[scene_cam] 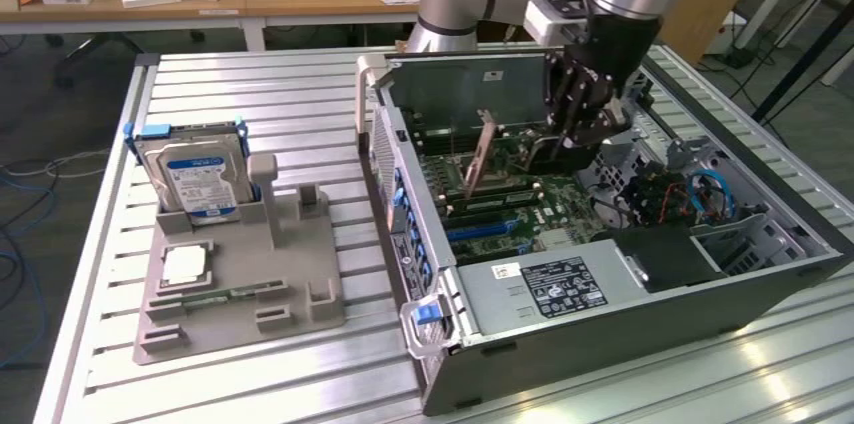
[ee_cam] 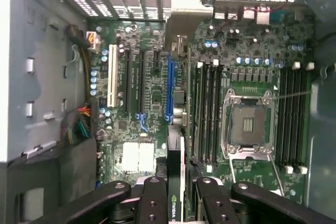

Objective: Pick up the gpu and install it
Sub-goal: 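Insert the gpu into the slot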

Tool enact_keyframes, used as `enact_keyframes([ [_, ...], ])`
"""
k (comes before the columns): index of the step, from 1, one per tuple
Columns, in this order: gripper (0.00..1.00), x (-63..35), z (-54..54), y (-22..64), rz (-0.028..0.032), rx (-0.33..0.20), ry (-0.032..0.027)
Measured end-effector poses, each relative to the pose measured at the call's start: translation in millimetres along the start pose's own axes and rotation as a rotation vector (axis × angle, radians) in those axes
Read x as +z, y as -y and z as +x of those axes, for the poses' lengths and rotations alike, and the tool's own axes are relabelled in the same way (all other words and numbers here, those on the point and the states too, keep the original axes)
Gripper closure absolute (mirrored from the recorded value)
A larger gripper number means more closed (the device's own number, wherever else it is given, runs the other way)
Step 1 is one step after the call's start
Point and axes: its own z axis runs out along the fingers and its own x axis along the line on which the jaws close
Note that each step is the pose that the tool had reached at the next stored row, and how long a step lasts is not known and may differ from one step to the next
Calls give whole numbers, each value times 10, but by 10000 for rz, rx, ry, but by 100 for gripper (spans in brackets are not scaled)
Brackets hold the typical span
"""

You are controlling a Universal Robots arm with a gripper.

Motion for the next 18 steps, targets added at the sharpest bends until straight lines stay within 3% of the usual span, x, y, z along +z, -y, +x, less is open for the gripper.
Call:
enact_keyframes([
  [9,74,154,-1,-43,65,-157,-6],
  [10,74,164,-1,-48,84,-179,-7],
  [14,74,194,-1,-84,257,-197,-12],
  [18,74,196,-1,-83,258,-198,-18],
])
